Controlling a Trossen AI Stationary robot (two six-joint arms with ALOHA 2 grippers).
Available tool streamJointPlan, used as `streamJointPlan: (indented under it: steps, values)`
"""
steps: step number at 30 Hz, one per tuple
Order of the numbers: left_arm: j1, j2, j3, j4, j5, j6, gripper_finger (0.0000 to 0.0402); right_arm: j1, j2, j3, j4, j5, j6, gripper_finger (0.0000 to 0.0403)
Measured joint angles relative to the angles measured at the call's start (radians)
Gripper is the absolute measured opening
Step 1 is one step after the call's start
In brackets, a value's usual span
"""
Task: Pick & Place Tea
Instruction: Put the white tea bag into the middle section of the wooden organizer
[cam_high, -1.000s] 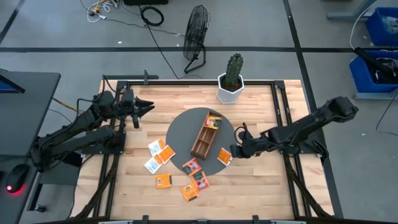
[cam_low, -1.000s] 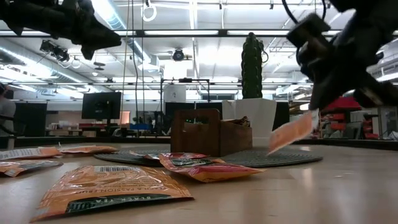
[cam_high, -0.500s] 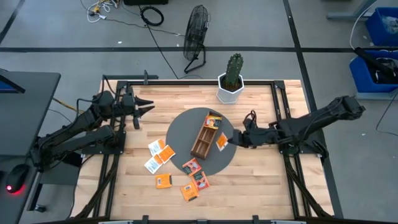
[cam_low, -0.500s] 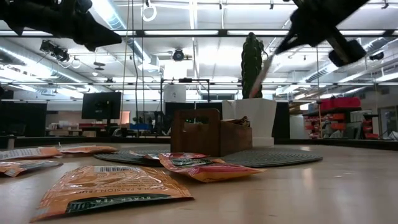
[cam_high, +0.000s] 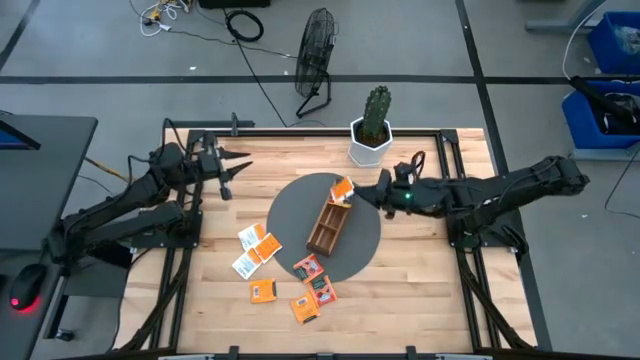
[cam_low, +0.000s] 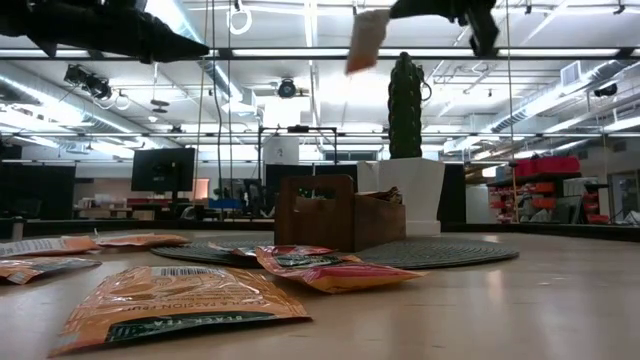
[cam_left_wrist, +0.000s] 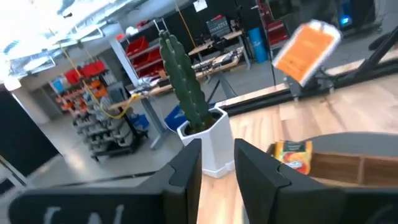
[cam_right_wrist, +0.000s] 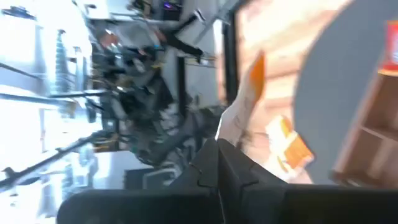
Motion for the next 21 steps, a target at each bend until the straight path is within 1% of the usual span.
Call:
streamJointPlan:
  steps: [2,5,9,12,16,21]
  values:
    - [0.0,0.031,0.0,0.036,0.0,0.007,0.0111,-0.013,0.0,0.0,0.05,0.01,-0.012,0.0]
    - [-0.002,0.077,0.0,0.099,0.0,-0.002,0.0137,-0.03,0.0,0.0,0.102,0.02,-0.022,0.0]
    - [-0.035,0.15,0.0,0.207,0.0,-0.008,0.0179,-0.05,0.0,0.0,0.128,0.021,-0.021,0.0]
    - [-0.073,0.213,0.0,0.297,0.0,0.023,0.0202,-0.067,0.0,0.0,0.134,0.021,-0.022,0.0]
    - [-0.119,0.311,0.0,0.392,-0.009,0.051,0.0216,-0.093,0.005,0.0,0.17,0.022,-0.025,0.0]
    - [-0.173,0.429,0.0,0.528,-0.035,0.052,0.0217,-0.123,0.039,0.0,0.247,0.021,-0.032,0.0]
